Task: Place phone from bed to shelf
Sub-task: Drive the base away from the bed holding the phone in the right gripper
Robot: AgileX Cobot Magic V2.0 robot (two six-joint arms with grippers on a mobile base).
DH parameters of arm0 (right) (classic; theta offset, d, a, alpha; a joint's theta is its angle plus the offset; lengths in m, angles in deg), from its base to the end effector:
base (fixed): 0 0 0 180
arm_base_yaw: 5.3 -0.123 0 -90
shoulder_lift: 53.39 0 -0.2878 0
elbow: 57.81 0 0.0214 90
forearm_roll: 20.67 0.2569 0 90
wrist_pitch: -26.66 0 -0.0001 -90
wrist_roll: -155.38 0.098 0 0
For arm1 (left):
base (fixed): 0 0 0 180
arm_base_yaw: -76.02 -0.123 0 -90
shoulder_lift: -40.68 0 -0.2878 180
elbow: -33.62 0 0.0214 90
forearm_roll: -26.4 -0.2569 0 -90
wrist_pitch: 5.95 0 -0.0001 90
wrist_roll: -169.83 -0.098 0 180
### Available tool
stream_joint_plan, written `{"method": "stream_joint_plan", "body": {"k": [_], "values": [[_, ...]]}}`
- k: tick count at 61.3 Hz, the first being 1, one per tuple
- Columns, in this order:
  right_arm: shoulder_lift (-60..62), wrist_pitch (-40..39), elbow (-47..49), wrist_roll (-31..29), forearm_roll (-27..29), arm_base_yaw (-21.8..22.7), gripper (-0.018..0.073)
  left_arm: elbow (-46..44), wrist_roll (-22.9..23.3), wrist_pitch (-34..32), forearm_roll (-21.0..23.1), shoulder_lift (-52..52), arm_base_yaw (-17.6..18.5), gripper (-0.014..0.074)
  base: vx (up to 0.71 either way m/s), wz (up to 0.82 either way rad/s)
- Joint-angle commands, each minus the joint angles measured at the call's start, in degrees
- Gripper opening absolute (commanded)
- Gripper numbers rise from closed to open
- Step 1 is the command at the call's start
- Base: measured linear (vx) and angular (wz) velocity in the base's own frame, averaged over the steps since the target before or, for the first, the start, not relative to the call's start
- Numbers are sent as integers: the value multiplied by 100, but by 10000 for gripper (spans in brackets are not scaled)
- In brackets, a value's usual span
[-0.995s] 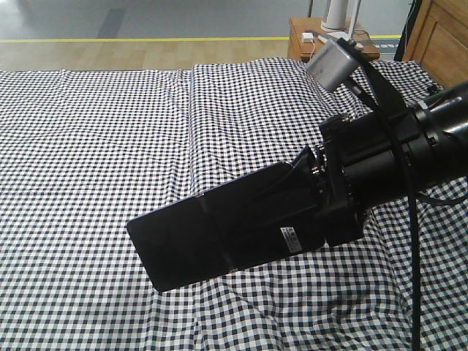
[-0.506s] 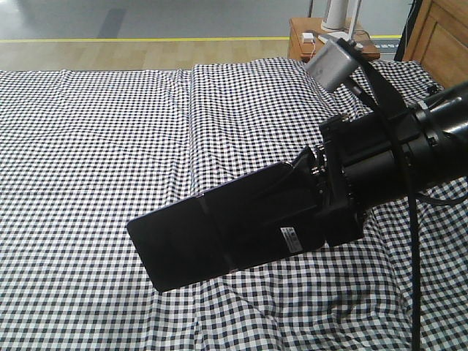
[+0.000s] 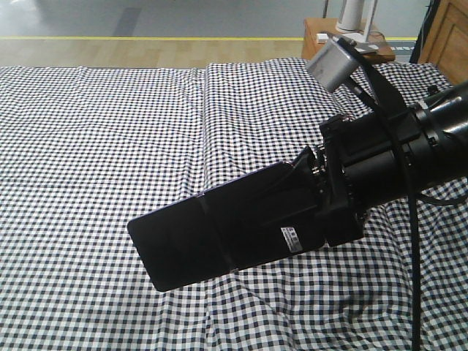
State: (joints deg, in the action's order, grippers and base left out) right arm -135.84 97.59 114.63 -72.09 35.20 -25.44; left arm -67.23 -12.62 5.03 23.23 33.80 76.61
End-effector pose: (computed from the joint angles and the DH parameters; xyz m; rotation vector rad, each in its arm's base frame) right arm 0.2092 0.1584 0.3777 -1.1434 2.0874 1.1274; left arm 0.0663 0.0004 0.1846 0.0830 1.6914 0.0739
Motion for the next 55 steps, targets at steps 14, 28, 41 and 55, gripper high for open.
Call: {"method": "stream_joint_plan", "body": {"k": [14,28,41,55], "values": [[175,286,146,-28,418,3,-1,-146,22,-419,26,56,12,1,-5,21],[175,286,146,-23,418,3,-1,-146,22,-419,26,56,12,1,-8,32],[175,286,146,-23,418,3,-1,-146,22,-419,26,56,12,1,-10,37],[175,286,146,-29,418,3,-1,-146,22,-419,26,56,12,1,-10,39]]}}
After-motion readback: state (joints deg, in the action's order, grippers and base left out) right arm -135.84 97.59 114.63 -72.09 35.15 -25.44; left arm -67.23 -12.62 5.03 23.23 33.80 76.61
